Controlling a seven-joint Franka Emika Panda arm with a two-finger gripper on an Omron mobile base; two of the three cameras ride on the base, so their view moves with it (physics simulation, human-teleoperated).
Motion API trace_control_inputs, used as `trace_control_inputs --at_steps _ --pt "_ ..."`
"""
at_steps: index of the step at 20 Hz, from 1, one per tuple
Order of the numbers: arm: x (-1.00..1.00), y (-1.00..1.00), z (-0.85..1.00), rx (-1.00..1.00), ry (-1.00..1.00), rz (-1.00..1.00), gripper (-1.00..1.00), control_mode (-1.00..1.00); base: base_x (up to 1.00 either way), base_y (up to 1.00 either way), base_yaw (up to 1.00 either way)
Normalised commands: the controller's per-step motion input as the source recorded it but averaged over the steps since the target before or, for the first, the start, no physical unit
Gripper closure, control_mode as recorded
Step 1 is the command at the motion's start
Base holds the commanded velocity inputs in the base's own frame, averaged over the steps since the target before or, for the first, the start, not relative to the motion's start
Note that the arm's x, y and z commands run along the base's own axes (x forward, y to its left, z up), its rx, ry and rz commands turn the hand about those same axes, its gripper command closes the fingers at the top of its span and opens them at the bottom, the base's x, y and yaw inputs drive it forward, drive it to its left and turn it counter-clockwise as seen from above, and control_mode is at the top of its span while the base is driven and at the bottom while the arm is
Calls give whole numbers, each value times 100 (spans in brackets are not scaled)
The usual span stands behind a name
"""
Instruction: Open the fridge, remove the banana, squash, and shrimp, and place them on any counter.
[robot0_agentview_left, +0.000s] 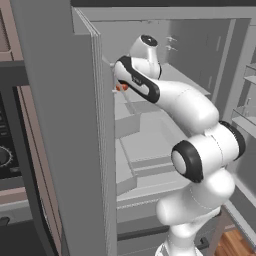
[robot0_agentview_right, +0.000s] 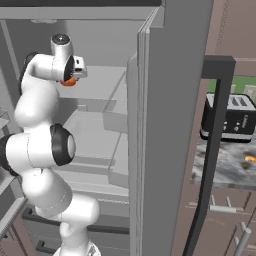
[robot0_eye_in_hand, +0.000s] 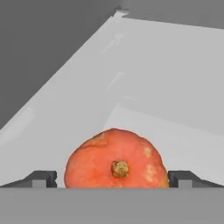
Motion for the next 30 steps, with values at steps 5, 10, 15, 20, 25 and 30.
trace_control_inputs --at_steps 5,10,15,20,25,30 --pt "0 1 -21 5 5 0 -100 -100 0 0 0" --pt "0 1 -71 0 1 0 -100 -100 0 0 0" --pt "6 1 -40 0 0 0 100 -100 0 0 0" --pt "13 0 -2 2 0 0 100 -100 0 0 0" --pt "-9 0 0 0 -5 0 100 -100 0 0 0" --pt "-90 0 22 0 -20 0 100 -100 0 0 0"
